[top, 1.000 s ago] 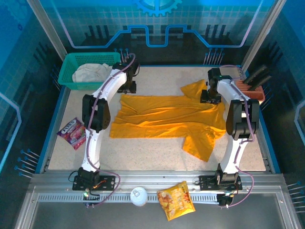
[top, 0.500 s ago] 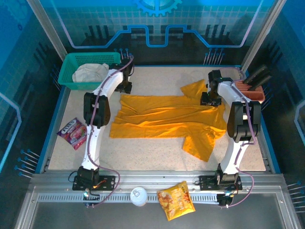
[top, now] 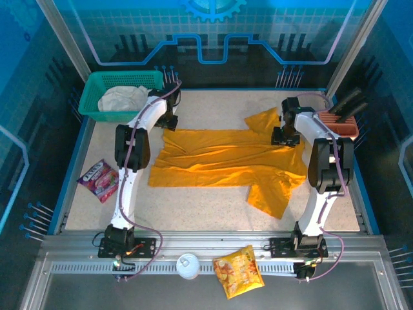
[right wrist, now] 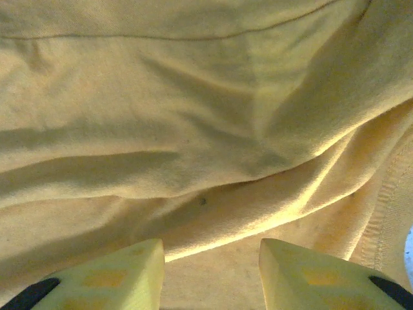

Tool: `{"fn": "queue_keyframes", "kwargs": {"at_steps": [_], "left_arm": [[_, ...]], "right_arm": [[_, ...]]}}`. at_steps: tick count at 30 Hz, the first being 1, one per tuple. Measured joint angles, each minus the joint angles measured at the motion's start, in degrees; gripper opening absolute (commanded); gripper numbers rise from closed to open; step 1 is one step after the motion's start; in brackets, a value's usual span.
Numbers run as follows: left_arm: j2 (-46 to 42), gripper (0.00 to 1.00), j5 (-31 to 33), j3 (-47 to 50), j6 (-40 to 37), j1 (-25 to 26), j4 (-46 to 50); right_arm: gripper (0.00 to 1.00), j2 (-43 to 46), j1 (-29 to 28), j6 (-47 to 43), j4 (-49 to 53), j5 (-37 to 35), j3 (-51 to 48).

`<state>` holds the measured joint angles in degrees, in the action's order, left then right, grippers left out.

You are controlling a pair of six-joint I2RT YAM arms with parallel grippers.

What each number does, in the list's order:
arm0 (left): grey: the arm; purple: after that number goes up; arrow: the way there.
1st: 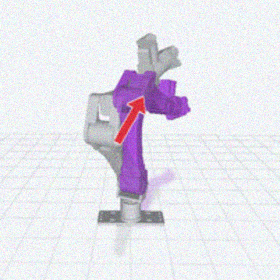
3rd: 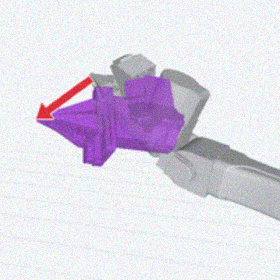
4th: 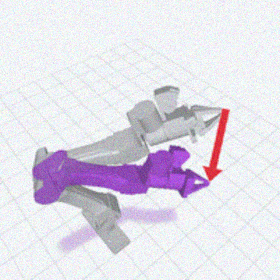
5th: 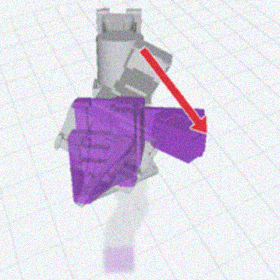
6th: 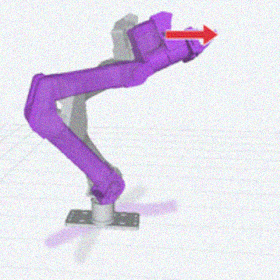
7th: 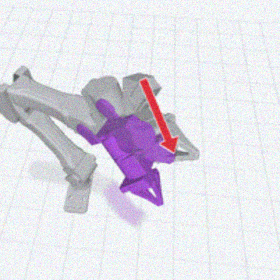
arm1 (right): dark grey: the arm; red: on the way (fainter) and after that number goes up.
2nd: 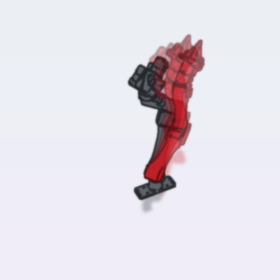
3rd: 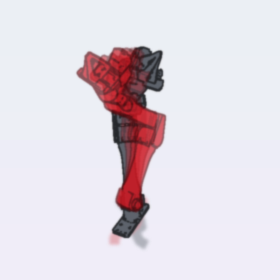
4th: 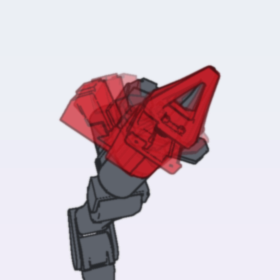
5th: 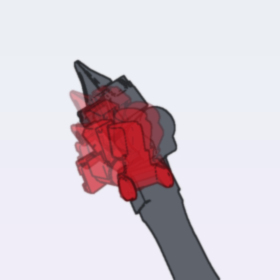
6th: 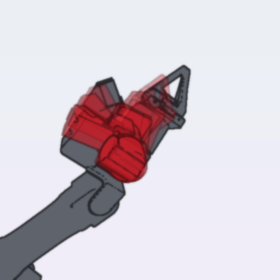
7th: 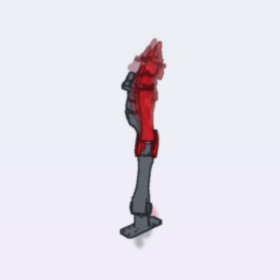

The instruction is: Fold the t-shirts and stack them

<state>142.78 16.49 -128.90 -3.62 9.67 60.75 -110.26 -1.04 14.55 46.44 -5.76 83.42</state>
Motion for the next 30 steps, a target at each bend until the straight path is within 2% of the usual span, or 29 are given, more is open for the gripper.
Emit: {"fn": "queue_keyframes", "kwargs": {"at_steps": [11, 18, 19, 21, 24, 25, 30], "left_arm": [[0.5, 0.49, -3.4, -0.3, -1.5, -0.5, 0.7], [4.2, 0.47, -5.1, -5.3, -2.4, -0.5, 3.3], [4.3, 0.45, -5.4, -5.5, -2.4, -0.5, 3.5], [4.3, 0.35, -5.5, -5.5, -2.4, -0.5, 3.5], [4.4, 0.13, -5.9, -5.5, -2.5, -0.5, 3.7], [4.4, 0.01, -5.9, -5.5, -2.6, -0.5, 3.8], [3.7, 0.00, -5.7, -4.5, -2.3, -0.1, 3.2]], "right_arm": [[0.44, 0.0, 0.0, 0.0, 0.0, 0.0, -0.2], [0.44, 0.0, 0.0, 0.0, 0.0, 0.1, -0.1], [0.44, 0.0, 0.0, 0.0, 0.0, 0.2, 0.0], [0.44, 0.0, 0.0, 0.0, 0.2, 0.3, 0.5], [0.44, 0.0, 0.0, 0.0, 0.2, 0.4, 1.9], [0.44, 0.0, -0.1, 0.0, 0.3, 0.4, 2.5], [0.46, 0.0, -0.1, -0.5, 0.9, 0.7, 6.7]]}}
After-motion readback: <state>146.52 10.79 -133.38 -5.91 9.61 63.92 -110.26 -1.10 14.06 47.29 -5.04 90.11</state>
